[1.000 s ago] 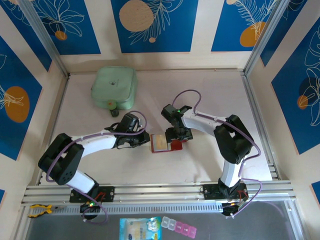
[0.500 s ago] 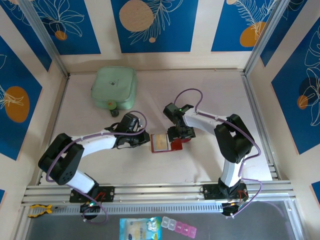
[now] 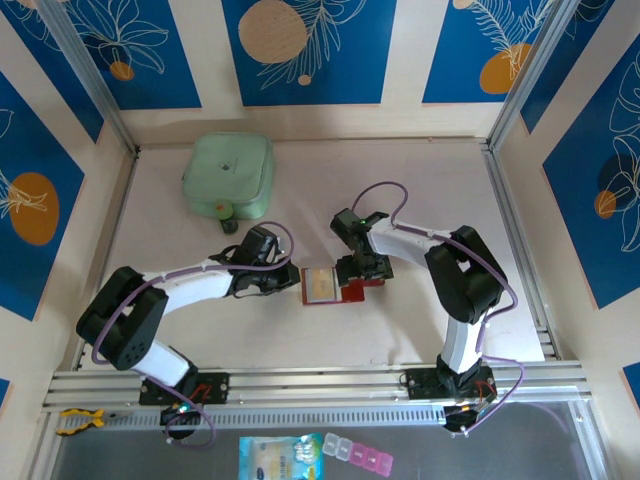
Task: Take the credit cards out of the card holder
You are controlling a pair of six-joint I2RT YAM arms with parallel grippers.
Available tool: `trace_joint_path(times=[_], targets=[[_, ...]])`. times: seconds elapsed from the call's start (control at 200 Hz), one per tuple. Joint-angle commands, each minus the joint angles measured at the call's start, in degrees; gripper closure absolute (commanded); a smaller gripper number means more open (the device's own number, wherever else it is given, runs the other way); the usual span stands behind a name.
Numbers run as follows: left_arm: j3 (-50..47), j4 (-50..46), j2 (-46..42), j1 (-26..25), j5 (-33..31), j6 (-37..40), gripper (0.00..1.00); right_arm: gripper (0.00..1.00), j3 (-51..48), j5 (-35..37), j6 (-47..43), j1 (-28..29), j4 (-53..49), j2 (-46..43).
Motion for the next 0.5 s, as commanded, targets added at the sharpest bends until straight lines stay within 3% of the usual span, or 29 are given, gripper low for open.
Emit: trace_joint_path(times=[0.0, 0.495], targets=[[-0.28, 0.36, -1.2, -0.55, -0.49, -0.13, 0.89, 0.11, -2.78, -1.9, 1.0, -0.07, 0.96, 2.08], [-1.2, 1.05, -1.09, -0.55, -0.38, -0.48, 0.89, 0.12, -5.47, -3.48, 2.5, -0.04, 3.46, 3.72]])
